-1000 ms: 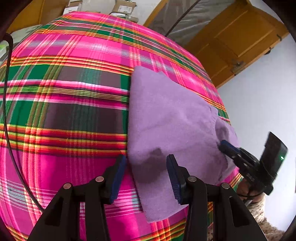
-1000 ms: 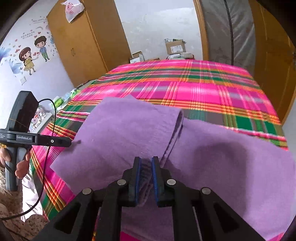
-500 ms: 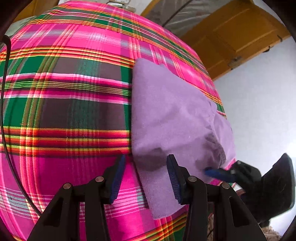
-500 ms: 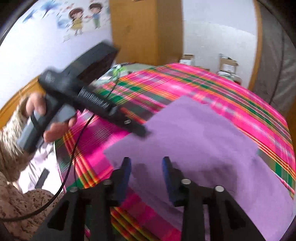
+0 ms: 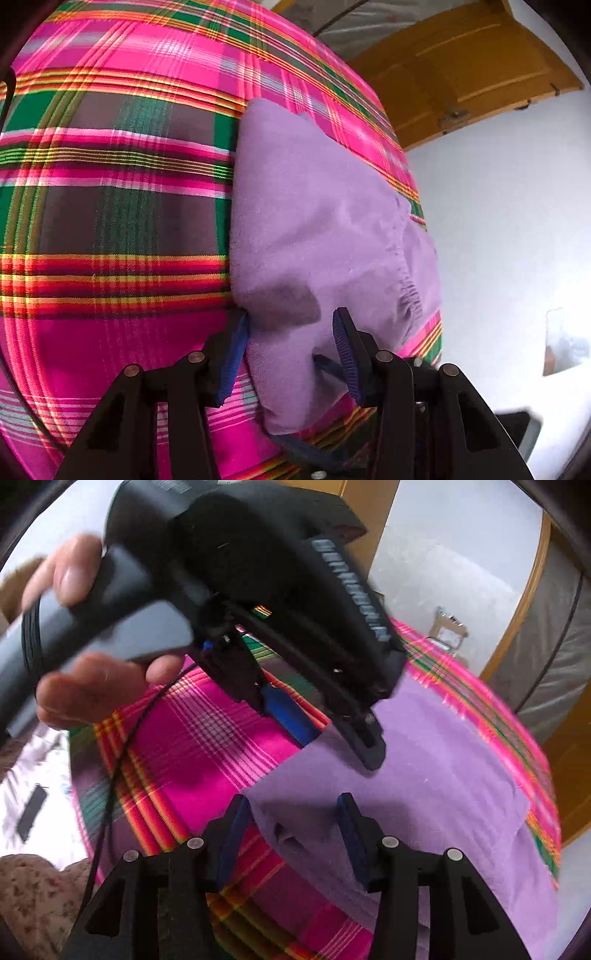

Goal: Fold clothes

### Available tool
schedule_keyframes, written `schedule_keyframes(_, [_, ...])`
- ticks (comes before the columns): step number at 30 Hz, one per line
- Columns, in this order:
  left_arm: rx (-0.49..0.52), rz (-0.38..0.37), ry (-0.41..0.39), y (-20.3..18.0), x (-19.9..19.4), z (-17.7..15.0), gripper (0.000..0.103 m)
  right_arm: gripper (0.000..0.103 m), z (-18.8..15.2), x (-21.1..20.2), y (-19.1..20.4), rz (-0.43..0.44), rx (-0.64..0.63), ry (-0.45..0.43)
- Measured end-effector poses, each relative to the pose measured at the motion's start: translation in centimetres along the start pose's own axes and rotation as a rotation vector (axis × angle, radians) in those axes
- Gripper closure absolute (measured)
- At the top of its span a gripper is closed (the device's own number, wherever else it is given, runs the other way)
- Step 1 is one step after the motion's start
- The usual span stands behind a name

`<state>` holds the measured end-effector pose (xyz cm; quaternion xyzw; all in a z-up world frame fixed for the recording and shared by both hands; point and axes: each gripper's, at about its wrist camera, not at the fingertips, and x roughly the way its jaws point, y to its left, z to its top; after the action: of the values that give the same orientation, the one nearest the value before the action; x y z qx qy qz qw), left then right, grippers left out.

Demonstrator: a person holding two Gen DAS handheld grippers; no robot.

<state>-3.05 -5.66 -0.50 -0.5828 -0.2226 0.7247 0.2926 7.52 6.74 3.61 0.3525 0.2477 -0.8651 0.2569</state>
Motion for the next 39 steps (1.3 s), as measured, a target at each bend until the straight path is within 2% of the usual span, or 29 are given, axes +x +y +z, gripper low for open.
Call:
schedule_keyframes(4, [-0.009, -0.006, -0.004, 0.1, 0.2, 0.5, 0.055, 0.053, 0.5, 0.5, 0.4, -0.051, 0.049, 0.008])
schedule_keyframes(7, [-0.01, 0.002, -0.013, 0.2, 0.3, 1.0, 0.052, 0.055, 0.6, 0.8, -0.4, -0.037, 0.142, 0.027])
schedule_keyframes(8, [-0.011, 0.003, -0.016, 0.2, 0.4, 1.2, 0.05, 0.058, 0.5, 0.8, -0.7, -0.036, 0.168, 0.034])
schedule_keyframes(10, [-0.018, -0.001, -0.029, 0.4, 0.4, 1.9, 0.05, 0.077, 0.5, 0.7, -0.8, -0.063, 0.181, 0.034])
schedule_keyframes(13, [-0.026, -0.015, -0.032, 0.4, 0.8, 3.0, 0.05, 0.085, 0.3, 0.2, -1.3, -0.056, 0.215, 0.015])
schedule_keyframes(17, [-0.043, -0.033, -0.024, 0.3, 1.7, 4.6, 0.049, 0.086, 0.1, -1.0, -2.2, -0.008, 0.272, -0.028])
schedule_keyframes(22, [-0.059, -0.06, -0.013, -0.1, 2.7, 6.6, 0.05, 0.086, -0.2, -3.0, -2.3, 0.007, 0.284, -0.094])
schedule_keyframes(25, [-0.046, -0.065, -0.003, -0.8, 3.6, 7.4, 0.05, 0.086, -0.6, -3.5, -2.1, 0.028, 0.302, -0.103])
schedule_keyframes(27, [-0.043, -0.072, 0.005, -1.3, 4.3, 8.0, 0.057, 0.086, -0.7, -3.6, -2.1, 0.035, 0.304, -0.098])
schedule_keyframes(29, [-0.04, -0.065, 0.001, -1.4, 4.8, 8.3, 0.076, 0.086, -0.5, -3.4, -2.2, 0.036, 0.303, -0.097])
schedule_keyframes(31, [-0.029, -0.06, -0.014, -1.7, 4.8, 8.4, 0.089, 0.087, 0.2, -2.4, -3.3, 0.034, 0.301, -0.101])
schedule_keyframes(33, [-0.016, -0.068, -0.034, -1.8, 4.4, 8.5, 0.089, 0.087, 0.9, -1.7, -4.1, 0.034, 0.297, -0.106])
schedule_keyframes(39, [0.006, -0.09, -0.093, -1.1, 2.0, 8.4, 0.091, 0.087, 2.1, -2.3, -3.0, 0.035, 0.265, -0.121])
